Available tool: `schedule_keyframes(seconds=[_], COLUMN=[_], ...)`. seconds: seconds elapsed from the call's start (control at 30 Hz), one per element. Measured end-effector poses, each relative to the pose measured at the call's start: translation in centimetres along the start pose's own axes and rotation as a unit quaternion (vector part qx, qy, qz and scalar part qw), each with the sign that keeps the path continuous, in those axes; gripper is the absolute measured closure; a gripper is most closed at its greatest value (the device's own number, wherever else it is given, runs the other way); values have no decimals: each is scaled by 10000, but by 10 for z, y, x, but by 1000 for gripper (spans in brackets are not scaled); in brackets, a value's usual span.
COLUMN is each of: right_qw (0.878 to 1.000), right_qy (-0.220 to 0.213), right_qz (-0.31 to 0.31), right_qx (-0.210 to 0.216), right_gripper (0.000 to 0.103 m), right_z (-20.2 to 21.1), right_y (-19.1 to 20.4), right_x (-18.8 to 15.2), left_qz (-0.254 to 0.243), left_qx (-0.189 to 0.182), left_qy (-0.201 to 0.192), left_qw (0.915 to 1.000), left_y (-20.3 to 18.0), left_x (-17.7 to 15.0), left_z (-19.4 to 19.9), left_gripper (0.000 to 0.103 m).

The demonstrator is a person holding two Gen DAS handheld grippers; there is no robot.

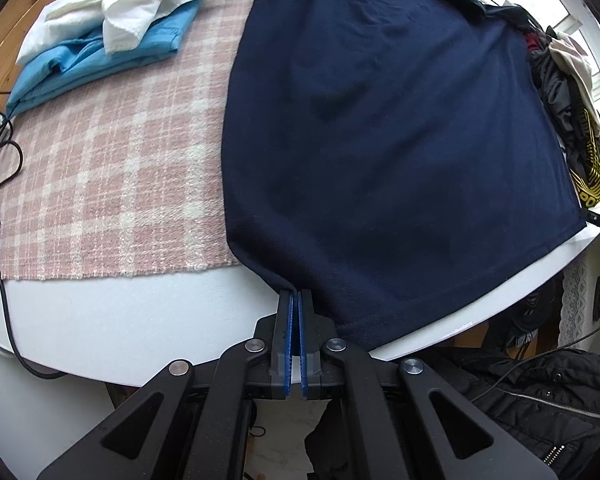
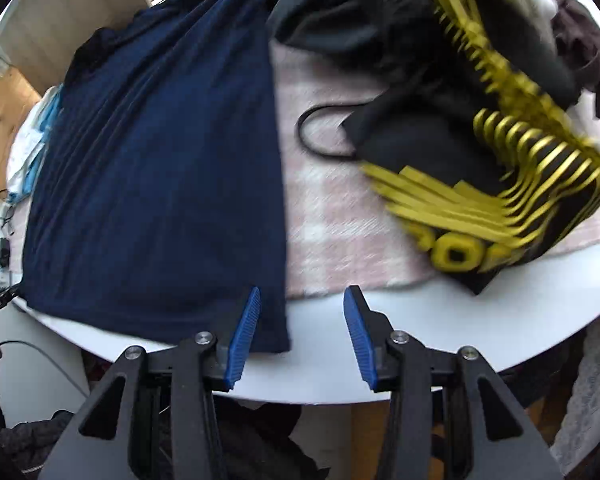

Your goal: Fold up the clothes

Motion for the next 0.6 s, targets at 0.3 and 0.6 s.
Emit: schedule_keyframes(seconds=[0.3,0.6], right_qw=[9989,9981], right_qy=[151,217], right_qz=[410,578], right_qx=[154,61], right_gripper=[71,71], right_z=[-9,-16], right_y=[25,36], right_x=[-6,2], left_qz=[217,216], left_qx=[43,296], left_qy=[-169,-130], left_qw=[9996,9992], left_y=[26,51], left_x=[-6,-11], left_z=[21,27], left_gripper=[95,83])
Point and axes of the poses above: each gripper's, at about its wrist camera, not at the fingertips, and z roughly against the way its jaws point, y to its left, x to its top, the point moved 7 cm from there along -z, roughly the way its jaws point, and after that the axes turned 13 degrees about -y, right-handed, at the moved point
